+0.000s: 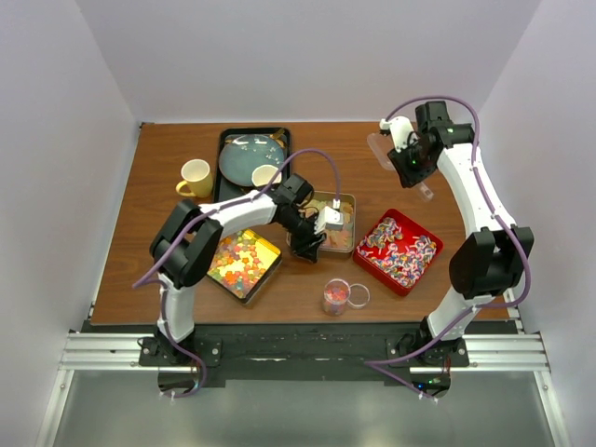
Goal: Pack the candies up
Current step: Move the storage box to the center of the board, then adjust the spatula, then scoop the fake candies from the storage box.
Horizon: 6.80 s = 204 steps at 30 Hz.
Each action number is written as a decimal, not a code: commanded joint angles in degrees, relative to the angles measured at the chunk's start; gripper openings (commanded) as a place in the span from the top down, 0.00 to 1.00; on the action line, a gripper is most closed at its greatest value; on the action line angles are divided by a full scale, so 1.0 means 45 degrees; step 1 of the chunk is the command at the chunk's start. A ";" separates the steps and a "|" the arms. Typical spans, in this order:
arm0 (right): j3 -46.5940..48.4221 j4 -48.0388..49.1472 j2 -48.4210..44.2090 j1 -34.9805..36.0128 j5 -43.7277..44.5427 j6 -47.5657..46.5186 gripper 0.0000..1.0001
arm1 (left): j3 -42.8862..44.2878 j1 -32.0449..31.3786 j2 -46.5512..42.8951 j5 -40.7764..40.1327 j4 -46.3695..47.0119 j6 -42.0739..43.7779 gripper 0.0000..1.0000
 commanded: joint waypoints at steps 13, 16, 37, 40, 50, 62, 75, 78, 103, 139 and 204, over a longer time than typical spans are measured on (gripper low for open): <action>-0.2742 0.1024 -0.2174 0.0199 -0.2891 -0.4551 1.00 | 0.1906 0.2702 -0.3014 0.1149 0.1932 -0.5258 0.40; -0.3952 0.1550 -0.3267 0.0666 -0.3518 -0.5357 1.00 | 0.0972 0.3896 -0.3365 0.2864 0.4039 -0.7879 0.38; -0.4388 0.3096 -0.3505 0.4476 0.0076 -0.5691 1.00 | -0.2762 0.4682 -0.2819 0.6724 1.3792 -1.7286 0.44; -0.4291 0.3095 -0.3543 0.4750 0.0037 -0.5691 1.00 | -0.2567 0.4682 -0.2604 0.6256 1.2816 -1.6623 0.45; -0.4056 0.3096 -0.3446 0.5160 0.0349 -0.5886 1.00 | -0.2117 0.4721 -0.1765 0.5823 1.2772 -1.6658 0.48; -0.4037 0.3466 -0.3017 0.5824 0.0896 -0.6102 1.00 | -0.1609 0.4702 -0.0768 0.6507 1.4767 -1.8261 0.59; -0.3374 0.2335 -0.3404 0.4032 -0.3236 -0.4347 0.59 | -0.1472 0.4819 -0.0279 0.7445 1.6309 -1.9138 1.00; -0.3955 0.2412 -0.4184 0.3091 -0.4844 -0.4846 0.56 | -0.1492 0.4878 -0.0182 0.7542 1.6349 -1.9237 1.00; -0.4526 0.2981 -0.3739 0.3559 -0.5648 -0.6101 0.96 | -0.1960 0.4878 -0.0708 0.7601 1.6018 -1.8965 1.00; 0.1182 -0.1126 0.2961 0.6409 0.6850 -1.2254 1.00 | -0.7860 0.2690 -0.5533 -0.1091 0.8810 -0.3534 0.37; 0.0378 -0.1280 0.3722 0.7074 0.4725 -1.1981 1.00 | -0.8679 0.3608 -0.3483 0.1546 1.1427 -0.5995 0.41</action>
